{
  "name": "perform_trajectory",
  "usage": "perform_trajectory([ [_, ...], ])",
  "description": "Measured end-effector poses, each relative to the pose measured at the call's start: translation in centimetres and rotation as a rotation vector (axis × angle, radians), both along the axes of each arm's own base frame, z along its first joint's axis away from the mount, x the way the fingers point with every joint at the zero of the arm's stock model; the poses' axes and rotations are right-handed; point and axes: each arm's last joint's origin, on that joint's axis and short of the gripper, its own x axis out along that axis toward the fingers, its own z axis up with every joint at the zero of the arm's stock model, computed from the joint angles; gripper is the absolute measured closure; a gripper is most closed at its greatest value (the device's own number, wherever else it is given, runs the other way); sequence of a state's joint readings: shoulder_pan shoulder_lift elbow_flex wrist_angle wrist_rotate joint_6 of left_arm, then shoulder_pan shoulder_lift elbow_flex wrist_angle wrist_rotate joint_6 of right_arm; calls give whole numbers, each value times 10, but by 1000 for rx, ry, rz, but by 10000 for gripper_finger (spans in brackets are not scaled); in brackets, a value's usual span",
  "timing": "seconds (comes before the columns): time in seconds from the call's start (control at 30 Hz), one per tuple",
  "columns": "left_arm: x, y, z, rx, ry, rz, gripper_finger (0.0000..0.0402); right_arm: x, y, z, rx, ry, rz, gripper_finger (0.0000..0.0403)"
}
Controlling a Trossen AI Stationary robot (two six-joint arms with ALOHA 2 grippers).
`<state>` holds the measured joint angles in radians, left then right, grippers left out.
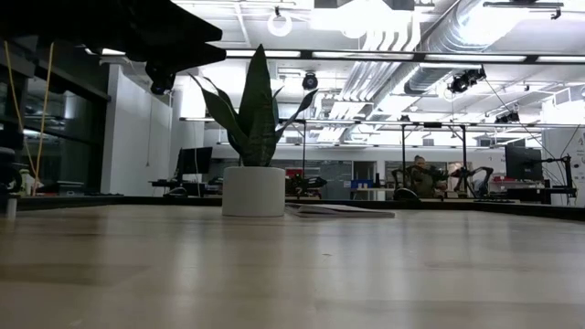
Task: Pick and place USB-C Cables
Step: Put the black charger cable into the white bin, then return to Home Position
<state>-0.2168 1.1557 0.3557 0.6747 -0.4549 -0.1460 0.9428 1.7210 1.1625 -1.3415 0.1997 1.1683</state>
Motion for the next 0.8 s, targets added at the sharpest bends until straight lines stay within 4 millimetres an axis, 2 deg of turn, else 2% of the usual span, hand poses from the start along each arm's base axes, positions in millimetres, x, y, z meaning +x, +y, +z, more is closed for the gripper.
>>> perform_trajectory([
  [0.53, 0, 0, 0, 0, 0, 0, 241, 0, 0, 0, 4, -15, -36, 341],
  [0.8, 0, 0, 0, 0, 0, 0, 241, 0, 1, 0, 8, -20, -59, 271],
])
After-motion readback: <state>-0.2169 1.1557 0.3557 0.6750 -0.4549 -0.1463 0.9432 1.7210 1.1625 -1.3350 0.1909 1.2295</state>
